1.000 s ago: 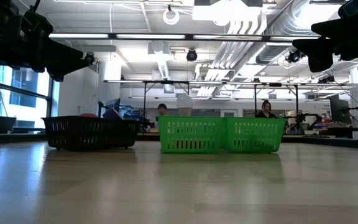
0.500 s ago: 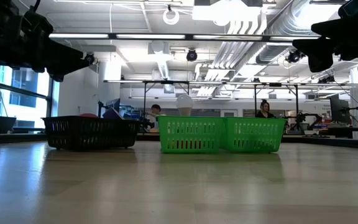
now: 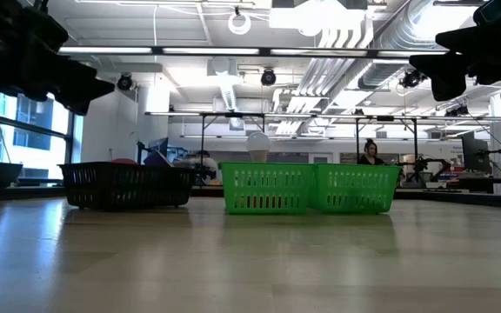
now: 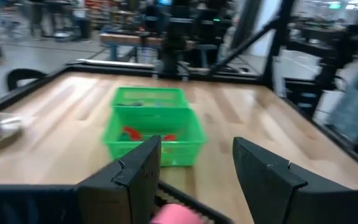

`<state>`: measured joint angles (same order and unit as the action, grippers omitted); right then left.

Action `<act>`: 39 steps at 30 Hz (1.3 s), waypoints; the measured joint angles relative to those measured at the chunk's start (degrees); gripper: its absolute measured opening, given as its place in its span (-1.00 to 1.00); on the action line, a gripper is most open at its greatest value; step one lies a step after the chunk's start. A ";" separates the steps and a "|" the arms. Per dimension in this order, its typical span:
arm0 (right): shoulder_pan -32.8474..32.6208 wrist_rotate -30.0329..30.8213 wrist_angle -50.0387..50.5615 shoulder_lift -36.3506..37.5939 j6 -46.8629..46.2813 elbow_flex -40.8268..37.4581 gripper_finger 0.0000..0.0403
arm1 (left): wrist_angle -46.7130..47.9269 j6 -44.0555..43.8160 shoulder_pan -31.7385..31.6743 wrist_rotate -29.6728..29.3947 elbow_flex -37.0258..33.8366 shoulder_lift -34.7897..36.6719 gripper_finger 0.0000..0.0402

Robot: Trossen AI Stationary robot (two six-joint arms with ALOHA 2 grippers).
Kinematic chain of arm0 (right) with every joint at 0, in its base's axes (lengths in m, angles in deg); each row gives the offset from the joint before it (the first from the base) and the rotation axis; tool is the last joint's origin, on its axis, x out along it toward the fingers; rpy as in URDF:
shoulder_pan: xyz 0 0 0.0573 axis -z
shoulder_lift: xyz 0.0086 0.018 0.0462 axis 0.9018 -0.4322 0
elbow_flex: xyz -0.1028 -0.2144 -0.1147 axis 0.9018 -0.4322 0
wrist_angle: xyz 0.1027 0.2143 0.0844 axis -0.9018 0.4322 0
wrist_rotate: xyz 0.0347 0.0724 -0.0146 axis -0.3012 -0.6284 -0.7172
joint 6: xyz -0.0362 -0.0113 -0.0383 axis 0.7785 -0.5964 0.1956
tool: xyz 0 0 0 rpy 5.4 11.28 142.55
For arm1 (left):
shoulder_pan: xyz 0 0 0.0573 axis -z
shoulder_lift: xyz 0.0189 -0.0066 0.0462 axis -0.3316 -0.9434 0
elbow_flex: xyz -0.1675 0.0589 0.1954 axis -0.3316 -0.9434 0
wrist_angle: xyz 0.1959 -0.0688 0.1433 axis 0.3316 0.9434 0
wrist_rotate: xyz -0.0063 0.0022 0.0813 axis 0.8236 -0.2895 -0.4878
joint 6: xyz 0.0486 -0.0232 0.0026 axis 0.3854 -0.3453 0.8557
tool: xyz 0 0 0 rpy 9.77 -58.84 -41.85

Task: Pick and place Stapler, Stapler remover, tape
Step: Return to Home Position

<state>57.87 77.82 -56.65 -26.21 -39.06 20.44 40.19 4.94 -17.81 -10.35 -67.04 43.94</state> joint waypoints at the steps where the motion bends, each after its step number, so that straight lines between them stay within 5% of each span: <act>1: 0.00 0.01 0.00 0.00 0.00 0.00 0.24 | 0.00 0.00 1.42 -0.14 0.00 0.01 -0.03; 11: 0.00 0.01 0.00 0.01 -0.01 0.00 0.24 | -0.04 0.00 10.56 0.21 0.00 0.26 -0.03; 39: 0.00 0.02 0.00 0.02 0.00 0.00 0.24 | -0.07 0.00 10.48 -0.59 0.00 0.26 -0.03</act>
<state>57.87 77.84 -56.65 -26.19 -39.06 20.44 40.12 4.94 -7.34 -10.93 -67.04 44.21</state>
